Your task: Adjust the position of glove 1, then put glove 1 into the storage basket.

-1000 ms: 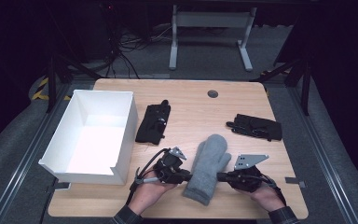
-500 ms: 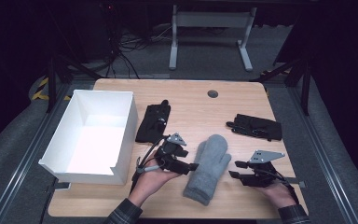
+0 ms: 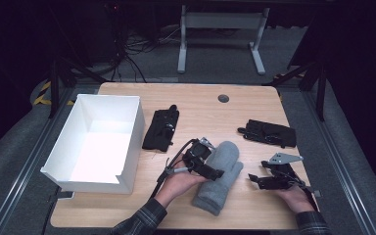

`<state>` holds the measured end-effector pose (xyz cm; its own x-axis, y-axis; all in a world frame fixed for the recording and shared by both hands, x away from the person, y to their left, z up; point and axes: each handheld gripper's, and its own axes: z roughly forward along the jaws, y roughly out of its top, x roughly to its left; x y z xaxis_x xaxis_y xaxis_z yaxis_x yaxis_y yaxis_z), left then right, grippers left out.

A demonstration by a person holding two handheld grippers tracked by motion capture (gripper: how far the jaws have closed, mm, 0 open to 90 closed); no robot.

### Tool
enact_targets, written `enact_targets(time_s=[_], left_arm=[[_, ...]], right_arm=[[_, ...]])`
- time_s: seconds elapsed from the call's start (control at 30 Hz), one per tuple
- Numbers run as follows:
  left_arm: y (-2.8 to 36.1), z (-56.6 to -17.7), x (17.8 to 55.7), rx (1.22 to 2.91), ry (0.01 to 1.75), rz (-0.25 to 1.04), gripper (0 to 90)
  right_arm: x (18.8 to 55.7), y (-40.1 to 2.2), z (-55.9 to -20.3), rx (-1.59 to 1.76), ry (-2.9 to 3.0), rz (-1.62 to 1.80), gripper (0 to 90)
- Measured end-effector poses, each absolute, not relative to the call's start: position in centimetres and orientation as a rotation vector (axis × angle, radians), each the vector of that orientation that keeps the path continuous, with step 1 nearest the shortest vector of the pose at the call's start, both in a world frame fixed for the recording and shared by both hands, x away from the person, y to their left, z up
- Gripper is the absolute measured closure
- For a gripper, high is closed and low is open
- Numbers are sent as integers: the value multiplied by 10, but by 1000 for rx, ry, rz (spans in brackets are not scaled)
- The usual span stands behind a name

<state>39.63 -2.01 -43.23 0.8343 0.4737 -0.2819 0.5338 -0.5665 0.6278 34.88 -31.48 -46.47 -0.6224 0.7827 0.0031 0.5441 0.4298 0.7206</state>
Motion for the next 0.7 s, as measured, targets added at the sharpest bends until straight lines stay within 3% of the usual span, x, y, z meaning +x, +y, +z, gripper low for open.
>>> enact_targets(time_s=[0.3,0.5,0.7], left_arm=[[-18,-458,405,2255,754,-201,113],[-17,-458,406,2260,697,-232,187],[-14,-461,409,2226,663,-360,435]], right_arm=[[348,-314,-467,1104,2349,998,205],[347,-314,-468,1099,2343,1003,200],[347,-314,-469,1092,2335,1014,189]])
